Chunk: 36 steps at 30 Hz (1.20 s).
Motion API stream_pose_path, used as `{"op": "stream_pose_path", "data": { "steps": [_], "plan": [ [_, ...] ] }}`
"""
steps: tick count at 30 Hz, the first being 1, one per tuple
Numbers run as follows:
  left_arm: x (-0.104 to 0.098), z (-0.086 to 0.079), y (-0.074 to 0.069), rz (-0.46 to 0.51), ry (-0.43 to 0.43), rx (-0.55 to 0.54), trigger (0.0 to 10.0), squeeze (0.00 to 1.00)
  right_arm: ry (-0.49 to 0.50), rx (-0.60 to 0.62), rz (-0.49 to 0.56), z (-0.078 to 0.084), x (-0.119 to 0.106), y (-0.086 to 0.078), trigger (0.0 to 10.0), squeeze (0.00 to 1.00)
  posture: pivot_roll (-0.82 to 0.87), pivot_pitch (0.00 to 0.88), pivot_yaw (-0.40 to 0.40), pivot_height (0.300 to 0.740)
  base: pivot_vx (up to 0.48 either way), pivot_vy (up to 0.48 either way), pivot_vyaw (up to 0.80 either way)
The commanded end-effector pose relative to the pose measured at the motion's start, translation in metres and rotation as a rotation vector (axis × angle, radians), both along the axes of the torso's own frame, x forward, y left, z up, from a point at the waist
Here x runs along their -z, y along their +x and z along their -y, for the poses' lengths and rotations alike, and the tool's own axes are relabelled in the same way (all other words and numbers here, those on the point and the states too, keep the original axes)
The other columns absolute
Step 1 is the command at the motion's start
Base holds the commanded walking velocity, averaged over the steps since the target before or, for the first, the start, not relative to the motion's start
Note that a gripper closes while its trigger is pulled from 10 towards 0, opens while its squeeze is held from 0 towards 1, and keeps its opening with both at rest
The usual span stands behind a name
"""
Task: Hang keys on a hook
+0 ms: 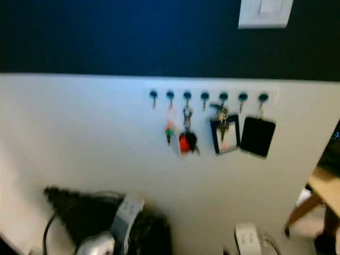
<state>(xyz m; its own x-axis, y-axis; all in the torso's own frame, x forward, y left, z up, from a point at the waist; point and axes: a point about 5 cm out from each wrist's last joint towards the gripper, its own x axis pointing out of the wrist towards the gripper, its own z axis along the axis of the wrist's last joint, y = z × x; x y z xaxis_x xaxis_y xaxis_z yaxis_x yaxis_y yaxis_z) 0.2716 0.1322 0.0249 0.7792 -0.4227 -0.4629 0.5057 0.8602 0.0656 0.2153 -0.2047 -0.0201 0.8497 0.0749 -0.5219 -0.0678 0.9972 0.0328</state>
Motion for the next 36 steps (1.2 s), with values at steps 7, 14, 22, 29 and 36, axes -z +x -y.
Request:
{"op": "stream_pose_path", "data": {
  "steps": [7, 14, 22, 29, 36],
  "plan": [
    [0.062, -0.043, -0.031, -0.248, 0.178, -0.299, 10.0, 0.00, 0.146, 0.206, -0.166, -0.002, 0.037, -0.014, 10.0, 0.00, 0.04, 0.034, 0.052, 0.740, 0.000, 0.000, 0.00],
    [0.062, -0.048, -0.024, -0.241, 0.139, -0.373, 10.0, 0.00, 0.147, 0.273, -0.145, 0.009, 0.036, -0.008, 10.0, 0.00, 0.04, 0.042, 0.051, 0.740, 0.000, 0.000, 0.00],
    [0.067, -0.056, -0.026, -0.281, 0.117, -0.464, 10.0, 0.00, 0.128, 0.254, -0.115, 0.013, 0.031, 0.002, 10.0, 0.00, 0.03, 0.064, 0.050, 0.740, 0.000, 0.000, 0.00],
    [0.069, -0.055, -0.027, -0.283, 0.087, -0.463, 10.0, 0.00, 0.178, 0.180, -0.142, 0.006, 0.029, 0.011, 10.0, 0.00, 0.02, 0.052, 0.025, 0.740, 0.000, 0.000, 0.00],
    [0.071, -0.053, -0.029, -0.275, 0.131, -0.406, 10.0, 0.00, 0.245, 0.169, -0.188, -0.005, 0.035, 0.008, 10.0, 0.00, 0.03, 0.056, 0.015, 0.740, 0.000, 0.000, 0.00]
  ]
}}
